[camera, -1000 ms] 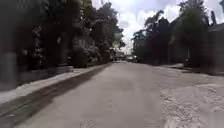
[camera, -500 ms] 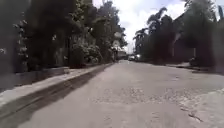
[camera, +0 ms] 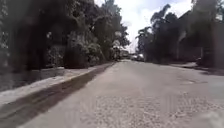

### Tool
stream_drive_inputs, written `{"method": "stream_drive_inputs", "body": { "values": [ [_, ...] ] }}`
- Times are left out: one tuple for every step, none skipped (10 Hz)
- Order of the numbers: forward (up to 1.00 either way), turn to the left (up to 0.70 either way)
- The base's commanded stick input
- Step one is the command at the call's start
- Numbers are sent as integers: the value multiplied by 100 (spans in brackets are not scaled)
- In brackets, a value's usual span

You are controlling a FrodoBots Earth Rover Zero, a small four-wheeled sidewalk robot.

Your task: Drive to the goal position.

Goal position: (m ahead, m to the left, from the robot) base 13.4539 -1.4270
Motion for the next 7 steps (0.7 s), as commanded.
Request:
{"method": "stream_drive_inputs", "body": {
  "values": [
    [100,0],
    [100,0],
    [100,0],
    [100,0],
    [100,0],
    [100,0],
    [100,0]
  ]
}}
